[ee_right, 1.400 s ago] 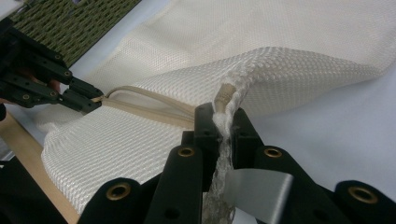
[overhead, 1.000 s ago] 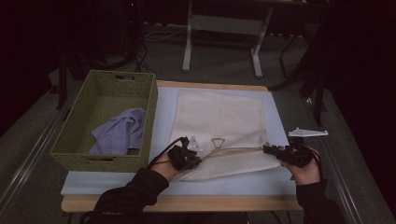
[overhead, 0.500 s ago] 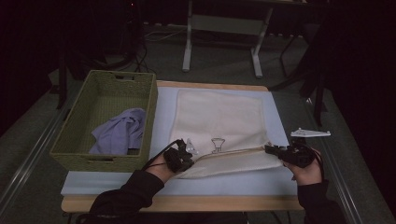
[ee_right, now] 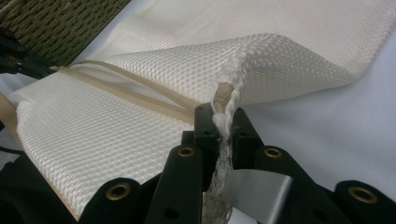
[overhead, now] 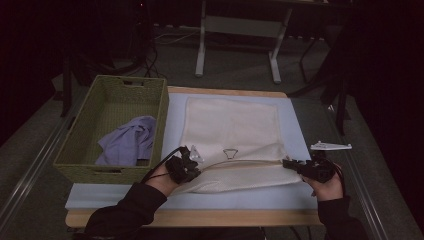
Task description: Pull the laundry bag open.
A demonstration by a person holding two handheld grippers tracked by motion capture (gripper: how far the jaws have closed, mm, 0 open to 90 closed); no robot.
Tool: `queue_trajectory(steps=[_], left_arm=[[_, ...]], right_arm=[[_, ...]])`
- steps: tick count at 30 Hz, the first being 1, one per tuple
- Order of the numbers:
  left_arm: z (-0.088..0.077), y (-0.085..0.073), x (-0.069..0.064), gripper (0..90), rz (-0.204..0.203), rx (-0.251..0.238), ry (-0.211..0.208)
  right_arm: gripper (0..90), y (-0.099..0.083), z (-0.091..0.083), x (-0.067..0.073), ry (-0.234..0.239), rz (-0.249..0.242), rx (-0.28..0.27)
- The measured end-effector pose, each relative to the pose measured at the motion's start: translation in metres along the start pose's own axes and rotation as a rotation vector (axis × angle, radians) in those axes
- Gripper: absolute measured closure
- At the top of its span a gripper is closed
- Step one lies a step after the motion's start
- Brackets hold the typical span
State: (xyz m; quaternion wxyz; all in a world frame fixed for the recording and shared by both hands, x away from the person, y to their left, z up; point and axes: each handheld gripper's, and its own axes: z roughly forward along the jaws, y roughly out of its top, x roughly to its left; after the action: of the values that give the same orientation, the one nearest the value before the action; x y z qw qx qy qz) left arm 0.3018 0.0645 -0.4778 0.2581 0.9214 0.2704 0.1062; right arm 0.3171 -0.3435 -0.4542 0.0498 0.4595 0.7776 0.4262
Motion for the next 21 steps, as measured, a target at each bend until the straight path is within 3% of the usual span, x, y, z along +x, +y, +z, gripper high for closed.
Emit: queue_trajectory(steps=[1, 3, 4, 6, 14, 21], left_arm=[[0.001, -0.002, 0.001, 87.3, -0.008, -0.001, -0.017], [0.004, -0.005, 0.000, 87.3, -0.004, 0.020, 0.005], [0.005, -0.007, 0.001, 87.3, -0.006, 0.023, -0.008], [0.007, -0.011, 0.001, 87.2, -0.002, 0.045, 0.018], [0.001, -0.016, 0.004, 87.2, -0.034, 0.047, 0.010], [-0.005, -0.019, 0.003, 87.2, -0.036, 0.051, 0.044]], right_arm=[[84.7, 0.000, 0.000, 0.000, -0.005, -0.001, 0.000], [84.7, 0.000, 0.000, -0.001, -0.004, 0.003, -0.001], [84.7, -0.001, 0.000, -0.001, -0.013, 0.003, -0.002], [84.7, -0.002, -0.001, -0.004, -0.012, 0.011, 0.001], [84.6, -0.006, 0.001, -0.008, -0.020, 0.021, 0.011], [84.6, -0.009, -0.001, -0.013, -0.015, 0.032, 0.013]])
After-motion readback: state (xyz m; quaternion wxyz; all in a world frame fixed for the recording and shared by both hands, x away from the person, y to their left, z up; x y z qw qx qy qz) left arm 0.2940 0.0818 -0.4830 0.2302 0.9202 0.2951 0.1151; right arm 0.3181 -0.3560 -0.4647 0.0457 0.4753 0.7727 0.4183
